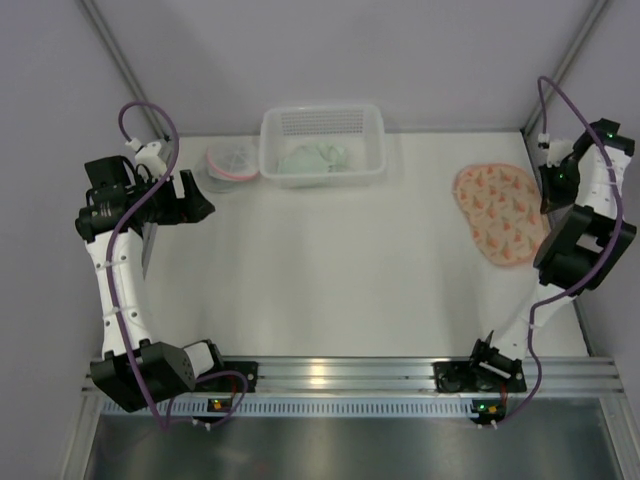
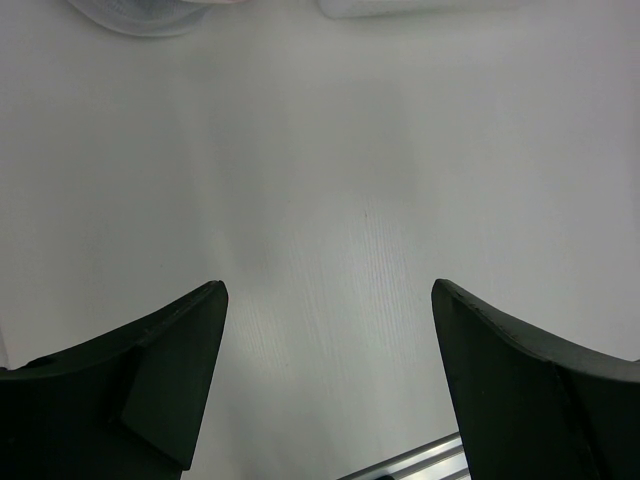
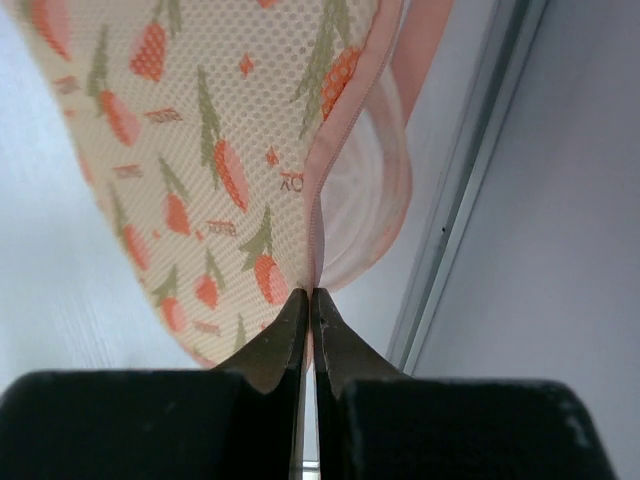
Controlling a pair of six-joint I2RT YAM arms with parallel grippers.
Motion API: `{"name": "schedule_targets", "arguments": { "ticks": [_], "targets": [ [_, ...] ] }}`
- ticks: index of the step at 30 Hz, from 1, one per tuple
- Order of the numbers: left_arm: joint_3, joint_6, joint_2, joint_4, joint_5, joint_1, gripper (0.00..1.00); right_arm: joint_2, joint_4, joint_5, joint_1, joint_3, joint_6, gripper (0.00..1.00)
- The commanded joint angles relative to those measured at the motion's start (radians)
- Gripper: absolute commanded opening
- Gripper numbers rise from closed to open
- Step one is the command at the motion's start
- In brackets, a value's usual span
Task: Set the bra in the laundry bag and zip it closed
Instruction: Open the laundry bag at the center of the board.
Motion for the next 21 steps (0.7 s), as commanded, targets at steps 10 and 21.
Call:
{"name": "schedule_targets", "arguments": {
  "ticks": [10, 21],
  "targets": [
    [-0.021, -0.013, -0.03, 0.002, 0.023, -0.006, 0.88, -0.413, -0.138, -0.245, 0.291, -0.273, -0.058, 0.0],
    [-0.038, -0.021, -0.047, 0.002, 0.026, -0.005, 0.88, -0.461, 0.066, -0.283, 0.816, -0.552, 0.207, 0.0]
  ]
}}
